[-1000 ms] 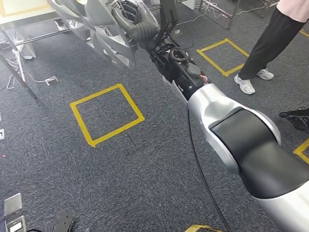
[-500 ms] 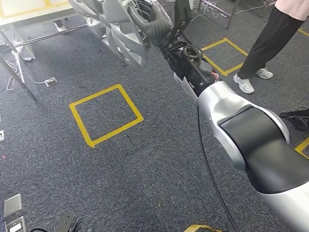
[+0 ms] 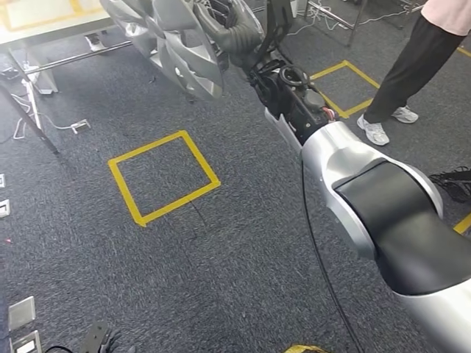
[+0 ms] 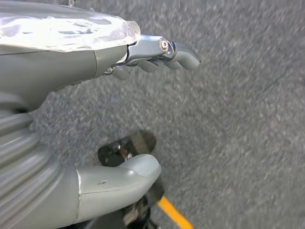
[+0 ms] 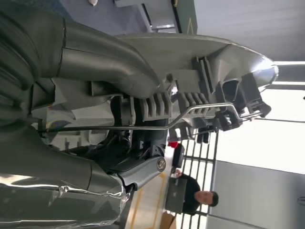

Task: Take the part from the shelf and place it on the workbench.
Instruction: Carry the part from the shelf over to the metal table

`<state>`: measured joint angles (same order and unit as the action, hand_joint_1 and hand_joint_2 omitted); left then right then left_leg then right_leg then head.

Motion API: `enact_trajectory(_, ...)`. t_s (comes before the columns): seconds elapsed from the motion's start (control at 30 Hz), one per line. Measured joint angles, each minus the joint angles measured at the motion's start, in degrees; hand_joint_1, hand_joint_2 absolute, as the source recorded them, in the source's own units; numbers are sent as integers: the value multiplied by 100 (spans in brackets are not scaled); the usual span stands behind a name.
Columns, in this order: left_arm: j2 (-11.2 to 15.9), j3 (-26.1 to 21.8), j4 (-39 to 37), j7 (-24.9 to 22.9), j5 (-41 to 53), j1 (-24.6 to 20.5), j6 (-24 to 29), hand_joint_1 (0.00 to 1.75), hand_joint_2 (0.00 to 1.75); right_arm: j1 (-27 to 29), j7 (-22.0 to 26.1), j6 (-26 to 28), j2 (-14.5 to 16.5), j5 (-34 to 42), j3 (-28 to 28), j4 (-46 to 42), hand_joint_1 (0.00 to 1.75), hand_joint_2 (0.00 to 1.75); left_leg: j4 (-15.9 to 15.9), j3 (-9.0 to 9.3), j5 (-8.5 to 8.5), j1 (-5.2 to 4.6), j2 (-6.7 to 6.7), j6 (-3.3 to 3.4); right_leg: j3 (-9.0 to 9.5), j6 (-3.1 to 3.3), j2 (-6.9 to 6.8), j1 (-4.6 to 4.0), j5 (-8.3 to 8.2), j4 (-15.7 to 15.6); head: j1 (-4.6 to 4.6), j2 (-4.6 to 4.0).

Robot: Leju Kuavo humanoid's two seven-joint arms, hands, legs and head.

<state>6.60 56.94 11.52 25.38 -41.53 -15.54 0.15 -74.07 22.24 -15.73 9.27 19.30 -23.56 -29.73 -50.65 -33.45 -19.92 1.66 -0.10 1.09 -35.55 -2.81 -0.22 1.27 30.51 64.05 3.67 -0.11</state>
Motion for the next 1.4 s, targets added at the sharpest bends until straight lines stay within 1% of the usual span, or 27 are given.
enact_trajectory(0.03, 2, 0, 0, -9, 9, -7, 0, 0, 175, 2, 27, 0, -8, -5, 1, 0, 175, 175, -6, 10, -11, 5, -4, -9, -208, -17, 6, 15, 119, 382, 9, 0)
enact_trajectory(0.07, 1, 0, 0, -14, 24, -10, 0, 0, 175, 8, 55, -11, -13, -7, 2, 0, 175, 175, -19, 17, -28, 16, -12, -27, -351, -38, 7, 37, 143, 610, 12, 0)
enact_trajectory(0.1, -2, 0, 0, -20, 41, -11, 0, 0, 175, 12, 85, -30, -19, -7, 2, -1, 175, 175, -48, 21, -53, 39, -28, -62, -387, -66, 6, 65, 45, 607, 12, 0)
enact_trajectory(0.13, -4, 0, 0, -26, 56, -10, 0, 0, 175, 14, 113, -53, -25, -7, 3, -3, 175, 175, -98, 22, -90, 74, -49, -109, -310, -102, 6, 99, -161, 372, 15, 0)
enact_trajectory(0.17, -2, 0, 0, -31, 68, -10, 1, 0, 175, 15, 132, -79, -33, -8, 5, -3, 175, 175, -173, 13, -141, 105, -73, -170, -164, -155, 8, 144, -397, -11, 30, 0)
enact_trajectory(0.2, 10, 0, -1, -37, 74, -15, 2, 0, 175, 16, 150, -102, -44, -10, 8, -3, 175, 175, -268, -15, -197, 122, -97, -239, -9, -203, 29, 166, -551, -362, 57, 0)
enact_trajectory(0.23, 22, 0, -1, -41, 80, -20, 2, 0, 175, 23, 165, -120, -51, -16, 10, -3, 175, 175, -363, -51, -238, 128, -121, -300, 105, -201, 49, 181, -626, -601, 76, 0)
enact_trajectory(0.27, 35, 0, -2, -44, 83, -27, 1, 0, 175, 36, 179, -137, -53, -24, 11, -4, 175, 175, -430, -90, -270, 125, -139, -340, 157, -179, 67, 191, -627, -708, 77, 0)
enact_trajectory(0.3, 47, 0, -2, -45, 87, -31, -1, 0, 175, 54, 195, -150, -52, -32, 12, -5, 175, 175, -466, -125, -266, 121, -152, -347, 161, -133, 84, 185, -590, -701, 62, 0)
enact_trajectory(0.33, 51, 0, -2, -47, 91, -28, -4, 0, 175, 73, 209, -157, -49, -38, 11, -8, 175, 175, -468, -145, -243, 122, -161, -325, 142, -83, 86, 195, -595, -690, 29, 0)
enact_trajectory(0.43, 92, 0, -2, -57, 92, -28, -13, 0, 175, 109, 224, -162, -51, -46, 12, -3, 175, 175, -403, -157, -170, 114, -166, -221, 78, -40, 125, 206, -631, -692, -60, 0)
enact_trajectory(0.5, 116, 0, -2, -71, 93, -35, -15, 0, 175, 142, 225, -164, -54, -52, 12, 5, 175, 175, -378, -153, -141, 113, -164, -186, 51, -23, 164, 206, -642, -692, -92, 0)
enact_trajectory(0.57, 120, 0, -2, -89, 95, -37, -15, 0, 175, 184, 240, -173, -56, -53, 13, 11, 175, 175, -375, -155, -111, 113, -161, -179, 32, -9, 199, 205, -648, -692, -106, 0)
enact_trajectory(0.67, 114, 0, -2, -98, 95, -38, -15, 0, 175, 232, 258, -186, -58, -53, 13, 11, 175, 175, -376, -156, -82, 115, -153, -204, 19, 6, 225, 199, -647, -693, -117, 0)
enact_trajectory(0.73, 109, 0, -2, -98, 95, -39, -15, 0, 175, 260, 259, -198, -62, -53, 13, 14, 175, 175, -361, -155, -93, 116, -140, -222, 16, 23, 228, 186, -642, -692, -118, 0)
enact_trajectory(0.77, 105, 0, -2, -98, 95, -39, -15, 0, 175, 271, 259, -204, -63, -53, 13, 15, 175, 175, -334, -149, -112, 120, -130, -251, 13, 37, 225, 174, -637, -692, -118, 0)
enact_trajectory(0.87, 89, 0, -2, -98, 95, -36, -15, 0, 175, 284, 263, -213, -66, -53, 13, 17, 175, 175, -260, -131, -164, 147, -110, -451, 9, 68, 205, 139, -630, -691, -113, 0)
enact_trajectory(0.9, 84, 0, -2, -98, 95, -34, -15, 0, 175, 283, 266, -214, -66, -53, 13, 17, 175, 175, -259, -134, -166, 151, -111, -499, 12, 70, 196, 133, -630, -692, -112, 0)
enact_trajectory(0.93, 81, 0, -2, -98, 95, -34, -15, 0, 175, 282, 269, -216, -66, -53, 13, 17, 175, 175, -265, -139, -169, 150, -114, -514, 17, 70, 188, 130, -631, -692, -113, 0)
enact_trajectory(1.33, 79, 0, -2, -97, 111, -34, -7, 0, 175, 209, 367, -266, -66, -55, 13, 15, 175, 175, -369, -186, -191, 138, -132, -481, 62, 40, 163, 134, -652, -727, -112, 0)
enact_trajectory(1.37, 80, 0, -2, -97, 114, -34, -7, 0, 175, 205, 373, -266, -66, -55, 13, 14, 175, 175, -381, -190, -201, 140, -132, -476, 68, 35, 162, 153, -655, -738, -112, 0)
enact_trajectory(1.4, 86, -1, -2, -96, 114, -32, -7, 0, 175, 201, 377, -266, -66, -55, 13, 13, 175, 175, -411, -196, -213, 135, -133, -457, 75, 14, 161, 172, -663, -753, -113, 0)
